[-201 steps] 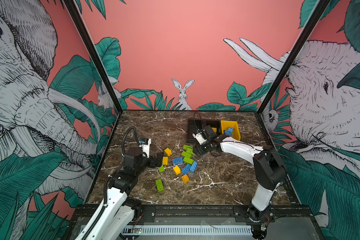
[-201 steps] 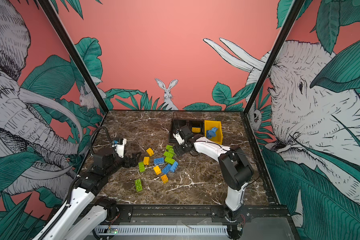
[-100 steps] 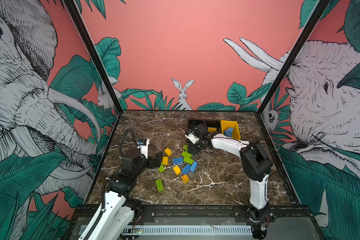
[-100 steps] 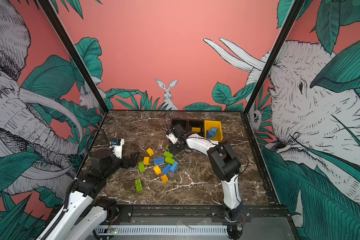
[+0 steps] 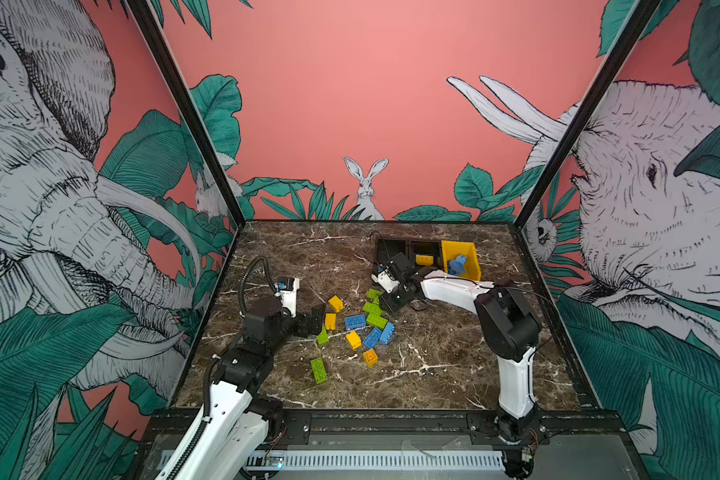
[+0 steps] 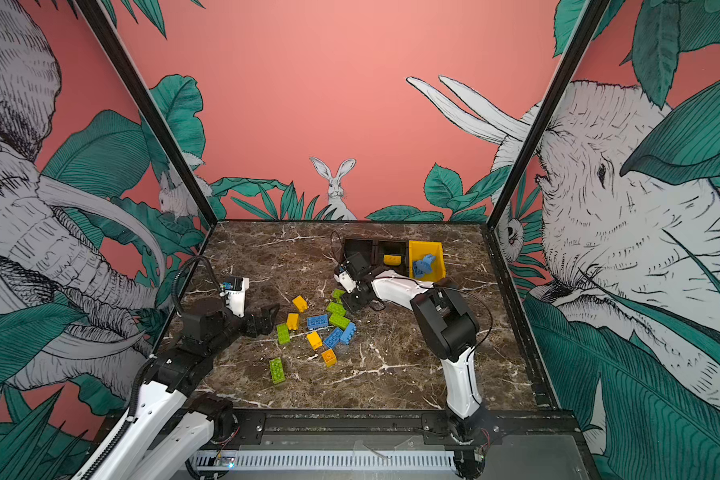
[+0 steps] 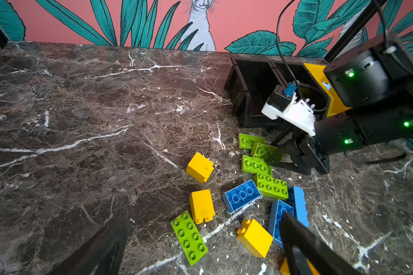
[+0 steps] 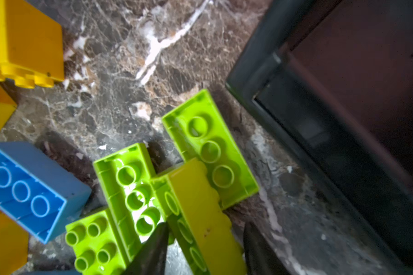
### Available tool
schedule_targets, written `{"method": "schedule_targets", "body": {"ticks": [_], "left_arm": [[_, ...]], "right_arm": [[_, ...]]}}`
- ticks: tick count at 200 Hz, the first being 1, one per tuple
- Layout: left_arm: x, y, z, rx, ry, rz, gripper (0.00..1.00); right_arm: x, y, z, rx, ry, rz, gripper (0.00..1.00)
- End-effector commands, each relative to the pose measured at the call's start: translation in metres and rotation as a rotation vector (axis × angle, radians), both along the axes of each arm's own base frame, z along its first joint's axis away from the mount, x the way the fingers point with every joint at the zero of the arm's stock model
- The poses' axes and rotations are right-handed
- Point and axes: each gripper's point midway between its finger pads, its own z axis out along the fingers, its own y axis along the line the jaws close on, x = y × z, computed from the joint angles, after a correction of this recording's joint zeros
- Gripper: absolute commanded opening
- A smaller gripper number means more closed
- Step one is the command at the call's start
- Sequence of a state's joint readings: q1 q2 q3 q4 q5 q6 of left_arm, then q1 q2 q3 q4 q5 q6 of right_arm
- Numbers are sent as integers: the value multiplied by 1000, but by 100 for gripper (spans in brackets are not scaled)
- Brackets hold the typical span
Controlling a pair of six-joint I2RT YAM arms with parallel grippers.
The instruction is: Sort the legos into containers by color
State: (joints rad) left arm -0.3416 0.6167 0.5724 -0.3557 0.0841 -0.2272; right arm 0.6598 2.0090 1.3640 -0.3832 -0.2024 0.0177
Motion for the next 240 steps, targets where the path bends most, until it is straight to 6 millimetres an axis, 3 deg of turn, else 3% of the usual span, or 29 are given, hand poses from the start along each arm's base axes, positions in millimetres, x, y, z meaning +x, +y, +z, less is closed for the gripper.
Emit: {"method": "schedule_targets", "body": {"ticks": [1, 27, 109, 120, 133, 174, 240], "left_arm": [[-1, 1, -3, 16, 9, 0, 99], [0, 1, -1, 13, 3, 0, 99], [3, -1, -4, 12, 11, -3, 99], [3, -2, -4, 13, 12, -5, 99], [3, -1, -3, 13, 10, -3, 99], [0, -1, -3, 7, 10, -2, 99], [-5, 4, -6, 16, 10, 11, 99]], "right_arm": [[-1, -4, 13, 45, -10, -40, 43], [-7, -17, 8, 43, 2, -78, 37], [-13, -31, 40, 121, -54, -116, 25], [-14, -32, 41, 112, -54, -109, 29], [-14, -32, 38, 90, -47, -94, 46], [1, -16, 38, 94, -50, -62, 65], [12, 19, 29, 86, -38, -8, 65]]}}
